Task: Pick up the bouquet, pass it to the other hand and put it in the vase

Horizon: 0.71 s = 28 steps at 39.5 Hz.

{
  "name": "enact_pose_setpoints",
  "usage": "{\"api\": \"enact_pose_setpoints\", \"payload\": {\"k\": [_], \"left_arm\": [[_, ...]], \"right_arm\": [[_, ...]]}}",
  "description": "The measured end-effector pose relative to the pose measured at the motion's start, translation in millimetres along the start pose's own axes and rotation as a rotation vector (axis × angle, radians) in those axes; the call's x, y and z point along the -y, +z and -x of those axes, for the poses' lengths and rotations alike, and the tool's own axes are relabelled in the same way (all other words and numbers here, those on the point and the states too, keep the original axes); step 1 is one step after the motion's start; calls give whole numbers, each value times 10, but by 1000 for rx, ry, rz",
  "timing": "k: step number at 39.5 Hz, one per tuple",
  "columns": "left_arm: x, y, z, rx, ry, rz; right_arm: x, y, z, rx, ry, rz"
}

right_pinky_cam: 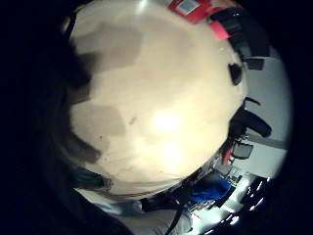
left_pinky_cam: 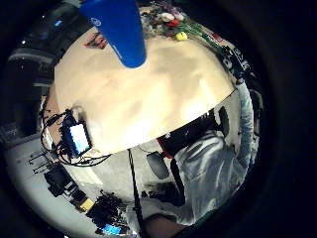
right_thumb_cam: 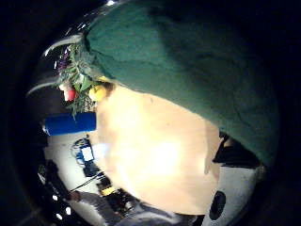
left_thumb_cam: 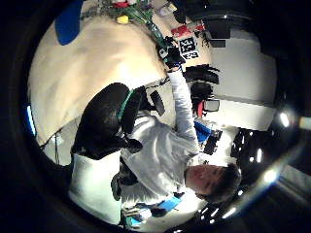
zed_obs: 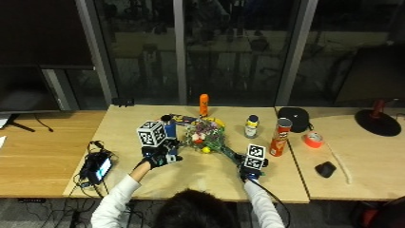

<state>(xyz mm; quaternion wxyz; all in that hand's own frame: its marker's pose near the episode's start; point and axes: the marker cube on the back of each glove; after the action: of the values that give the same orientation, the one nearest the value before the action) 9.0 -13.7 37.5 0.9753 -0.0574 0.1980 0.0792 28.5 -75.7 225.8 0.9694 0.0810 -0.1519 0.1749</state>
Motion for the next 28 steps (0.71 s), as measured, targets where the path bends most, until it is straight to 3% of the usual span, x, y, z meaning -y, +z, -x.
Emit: {"api": "enact_pose_setpoints", "payload": {"k": [3, 8, 15, 21, 25, 28], "left_arm": [[-68, 75, -177, 76, 10, 90], [4, 92, -224, 55, 24, 98], [105, -37, -417, 15, 93, -60], [278, -185, -607, -56, 121, -155], [476, -289, -781, -184, 169, -229], [706, -389, -942, -340, 259, -351]], "right_arm": [[-22, -83, -84, -137, -8, -59], [28, -254, -53, -61, -20, -201], [14, -549, 74, 293, 79, -218], [313, -740, 352, 725, -47, -280], [354, -1001, 623, 917, -97, -317], [348, -1177, 836, 1007, -128, -340]]}}
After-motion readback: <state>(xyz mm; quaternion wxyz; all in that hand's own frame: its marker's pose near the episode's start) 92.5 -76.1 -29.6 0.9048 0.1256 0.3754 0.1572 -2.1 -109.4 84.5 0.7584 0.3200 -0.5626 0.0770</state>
